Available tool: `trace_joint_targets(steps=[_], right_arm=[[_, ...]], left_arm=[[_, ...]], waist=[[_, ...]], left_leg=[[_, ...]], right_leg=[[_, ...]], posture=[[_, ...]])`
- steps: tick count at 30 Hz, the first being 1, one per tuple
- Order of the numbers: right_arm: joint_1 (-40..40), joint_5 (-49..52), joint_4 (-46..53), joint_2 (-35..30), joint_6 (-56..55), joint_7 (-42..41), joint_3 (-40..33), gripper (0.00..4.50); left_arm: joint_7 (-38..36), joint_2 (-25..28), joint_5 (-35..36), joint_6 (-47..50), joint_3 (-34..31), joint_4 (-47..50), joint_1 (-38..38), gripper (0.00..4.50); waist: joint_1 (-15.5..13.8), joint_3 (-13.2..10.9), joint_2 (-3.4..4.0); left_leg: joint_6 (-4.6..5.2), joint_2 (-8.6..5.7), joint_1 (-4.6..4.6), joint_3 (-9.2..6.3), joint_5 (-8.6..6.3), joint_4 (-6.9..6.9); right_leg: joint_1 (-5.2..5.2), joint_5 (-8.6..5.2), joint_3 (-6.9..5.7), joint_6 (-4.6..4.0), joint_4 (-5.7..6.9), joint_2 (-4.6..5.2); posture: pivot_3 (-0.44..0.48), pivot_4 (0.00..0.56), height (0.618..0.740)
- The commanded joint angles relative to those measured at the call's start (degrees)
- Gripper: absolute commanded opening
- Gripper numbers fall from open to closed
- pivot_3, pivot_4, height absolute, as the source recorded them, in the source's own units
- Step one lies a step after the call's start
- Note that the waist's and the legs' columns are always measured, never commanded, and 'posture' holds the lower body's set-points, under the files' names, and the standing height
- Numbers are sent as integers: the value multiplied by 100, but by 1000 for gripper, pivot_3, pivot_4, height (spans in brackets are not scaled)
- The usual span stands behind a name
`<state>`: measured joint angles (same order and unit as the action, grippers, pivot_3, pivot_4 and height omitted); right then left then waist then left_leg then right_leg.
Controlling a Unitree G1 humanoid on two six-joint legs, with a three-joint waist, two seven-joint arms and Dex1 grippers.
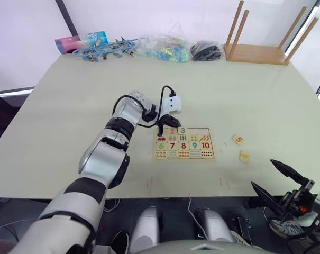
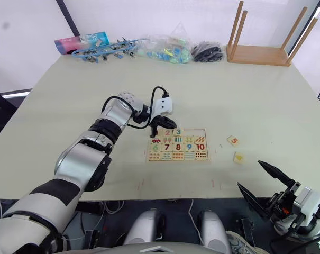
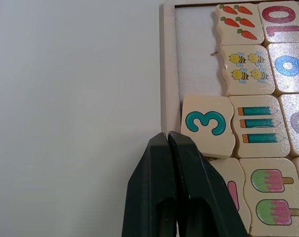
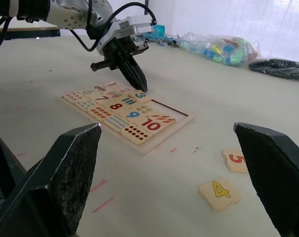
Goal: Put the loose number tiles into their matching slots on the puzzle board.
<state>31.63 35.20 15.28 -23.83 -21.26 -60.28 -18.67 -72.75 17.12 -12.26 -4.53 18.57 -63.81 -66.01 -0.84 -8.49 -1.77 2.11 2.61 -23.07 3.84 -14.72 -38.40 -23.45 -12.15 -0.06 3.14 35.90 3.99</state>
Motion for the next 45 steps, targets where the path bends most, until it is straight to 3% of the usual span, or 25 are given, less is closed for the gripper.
trace_joint_targets(steps=[1, 26, 31, 34, 40, 45], right_arm=[[52, 55, 223, -24, 0, 23, -30, 4500], [14, 30, 150, -2, -22, 21, 9, 4500], [5, 50, 85, -7, -45, -38, -20, 4500], [-17, 75, 15, -24, -48, -102, -43, 4500], [-189, 107, -152, -92, 32, -192, -48, 4500], [-369, 149, -325, -141, 155, -166, -109, 4500]], left_arm=[[-69, 46, 11, -122, -38, 79, -73, 74], [-202, 108, 9, -255, -47, 113, -68, 74], [-142, 145, 156, -210, -219, 102, -145, 74], [-378, 193, 651, 0, -654, 229, -172, 74], [-980, 489, 1558, 715, -1300, 1297, 234, 74], [-683, 802, 2037, 1323, -1648, 2634, 1016, 74]], waist=[[0, 0, 0], [-1, 0, 0], [0, 0, 0], [3, 0, -1], [10, 1, 1], [13, 3, 5]], left_leg=[[0, 0, 0, 0, 0, 0], [0, 0, 0, 0, 0, 0], [0, 0, 0, 0, 0, 0], [0, 0, 0, 0, 0, 0], [0, 1, 0, -1, 0, -1], [0, 2, 6, 0, 0, 0]], right_leg=[[0, 0, 0, 0, 0, 0], [0, 0, 0, 0, 0, 0], [0, 0, 0, 0, 0, 0], [0, 0, 0, 0, 0, 0], [0, 1, -1, 0, 2, 0], [2, 0, 1, 0, 6, 0]], posture=[[0, 150, 740], [0, 150, 740], [0, 150, 740], [0, 150, 740], [0, 150, 740], [0, 150, 740]])
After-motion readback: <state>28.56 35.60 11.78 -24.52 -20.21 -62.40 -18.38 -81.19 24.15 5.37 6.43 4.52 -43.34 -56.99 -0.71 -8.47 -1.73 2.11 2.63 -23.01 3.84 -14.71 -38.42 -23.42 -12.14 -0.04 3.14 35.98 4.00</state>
